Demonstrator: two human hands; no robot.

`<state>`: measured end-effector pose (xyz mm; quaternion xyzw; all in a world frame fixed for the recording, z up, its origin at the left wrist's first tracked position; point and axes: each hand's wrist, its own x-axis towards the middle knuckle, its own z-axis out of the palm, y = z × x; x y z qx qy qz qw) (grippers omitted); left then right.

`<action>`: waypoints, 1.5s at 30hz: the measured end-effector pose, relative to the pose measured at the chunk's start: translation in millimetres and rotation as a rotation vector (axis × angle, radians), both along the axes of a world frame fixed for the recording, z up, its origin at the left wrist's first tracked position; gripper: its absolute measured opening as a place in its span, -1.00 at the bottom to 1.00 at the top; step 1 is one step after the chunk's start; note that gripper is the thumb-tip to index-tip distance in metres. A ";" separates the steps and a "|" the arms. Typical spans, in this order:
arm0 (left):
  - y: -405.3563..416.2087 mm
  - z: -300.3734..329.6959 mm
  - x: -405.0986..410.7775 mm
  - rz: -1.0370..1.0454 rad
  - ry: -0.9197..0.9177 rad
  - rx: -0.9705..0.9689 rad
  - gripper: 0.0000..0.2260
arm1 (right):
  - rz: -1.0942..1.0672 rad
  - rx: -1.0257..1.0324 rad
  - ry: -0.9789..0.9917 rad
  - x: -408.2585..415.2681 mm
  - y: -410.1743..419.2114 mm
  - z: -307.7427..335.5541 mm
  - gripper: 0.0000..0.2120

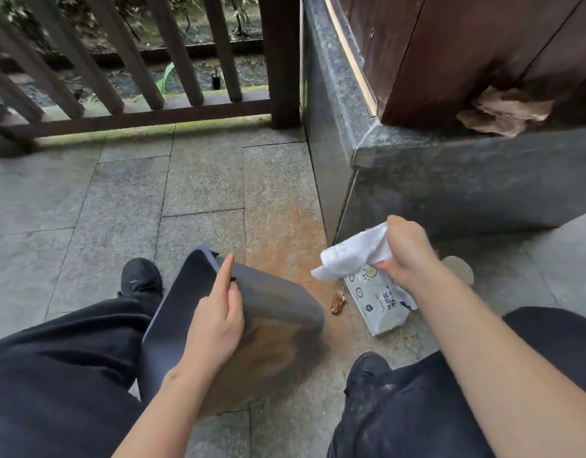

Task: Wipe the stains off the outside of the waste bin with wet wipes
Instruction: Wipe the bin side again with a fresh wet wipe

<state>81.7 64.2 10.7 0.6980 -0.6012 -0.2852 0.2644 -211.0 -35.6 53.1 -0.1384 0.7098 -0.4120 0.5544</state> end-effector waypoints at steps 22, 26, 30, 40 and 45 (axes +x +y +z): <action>7.1 -15.3 55.6 0.220 0.084 -0.053 -0.57 | 0.799 -0.097 0.316 149.1 50.6 -162.5 -0.53; 5.9 -17.0 54.2 0.217 0.092 -0.053 -0.56 | 0.826 -0.142 0.452 161.3 63.4 -169.2 -0.51; 3.0 -13.5 54.2 0.214 0.097 -0.080 -0.56 | 0.951 -0.309 0.517 179.2 75.4 -148.9 -0.43; 2.7 -17.7 58.4 0.200 0.102 -0.046 -0.55 | 1.002 -0.761 0.321 234.7 97.1 -70.4 -0.51; 15.2 -19.5 56.6 0.222 0.075 -0.101 -0.56 | 1.115 -0.667 0.634 195.3 79.9 -116.3 -0.55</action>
